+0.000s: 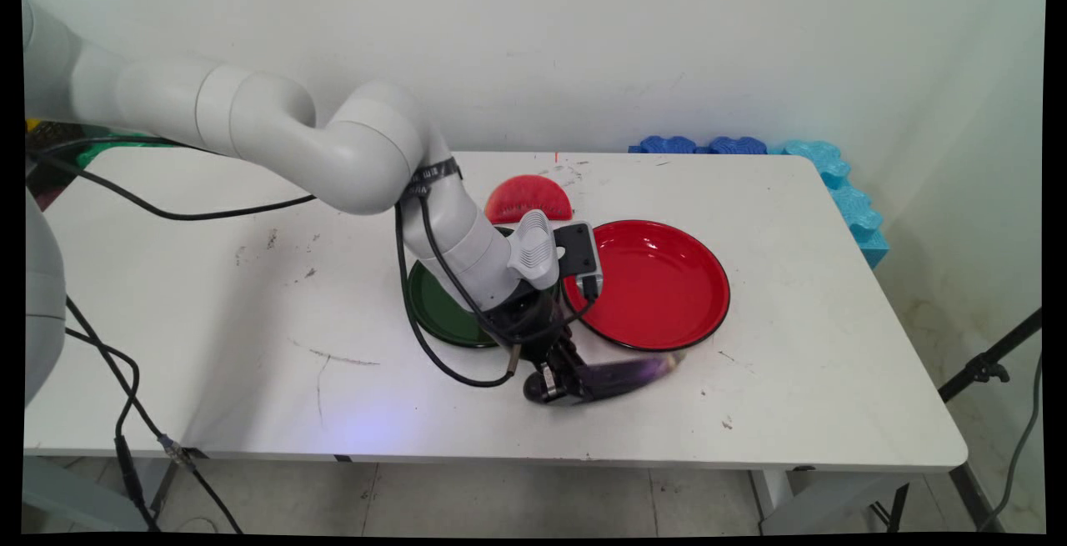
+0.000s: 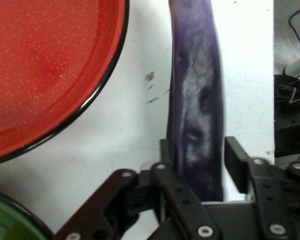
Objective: Place the picked object on the table
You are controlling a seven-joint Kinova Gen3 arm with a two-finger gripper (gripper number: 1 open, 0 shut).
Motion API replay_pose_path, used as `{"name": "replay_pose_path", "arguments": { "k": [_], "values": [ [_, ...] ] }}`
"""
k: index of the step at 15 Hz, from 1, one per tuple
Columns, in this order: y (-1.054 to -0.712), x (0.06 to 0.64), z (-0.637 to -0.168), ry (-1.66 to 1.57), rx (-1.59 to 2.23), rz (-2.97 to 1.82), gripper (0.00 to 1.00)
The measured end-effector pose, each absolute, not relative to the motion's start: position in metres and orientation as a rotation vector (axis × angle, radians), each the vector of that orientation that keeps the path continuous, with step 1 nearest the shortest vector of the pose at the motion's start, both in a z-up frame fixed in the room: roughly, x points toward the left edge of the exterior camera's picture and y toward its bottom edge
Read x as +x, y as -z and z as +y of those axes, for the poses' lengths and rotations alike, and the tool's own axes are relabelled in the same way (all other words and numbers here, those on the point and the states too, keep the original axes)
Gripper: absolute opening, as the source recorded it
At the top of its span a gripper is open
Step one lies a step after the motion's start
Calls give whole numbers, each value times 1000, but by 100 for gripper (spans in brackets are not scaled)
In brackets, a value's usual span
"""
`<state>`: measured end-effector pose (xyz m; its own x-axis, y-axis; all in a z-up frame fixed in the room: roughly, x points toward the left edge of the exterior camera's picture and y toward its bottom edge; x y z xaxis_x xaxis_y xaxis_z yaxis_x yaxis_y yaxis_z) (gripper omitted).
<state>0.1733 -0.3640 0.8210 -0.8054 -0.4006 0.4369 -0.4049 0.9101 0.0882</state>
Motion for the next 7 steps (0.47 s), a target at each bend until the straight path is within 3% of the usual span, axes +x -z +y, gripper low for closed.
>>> {"name": "replay_pose_path", "arguments": {
  "k": [1, 7],
  "values": [
    [-820, 173, -364, -16, 583, -2615, 100],
    [-830, 172, -364, -15, 594, -2598, 100]
  ]
}}
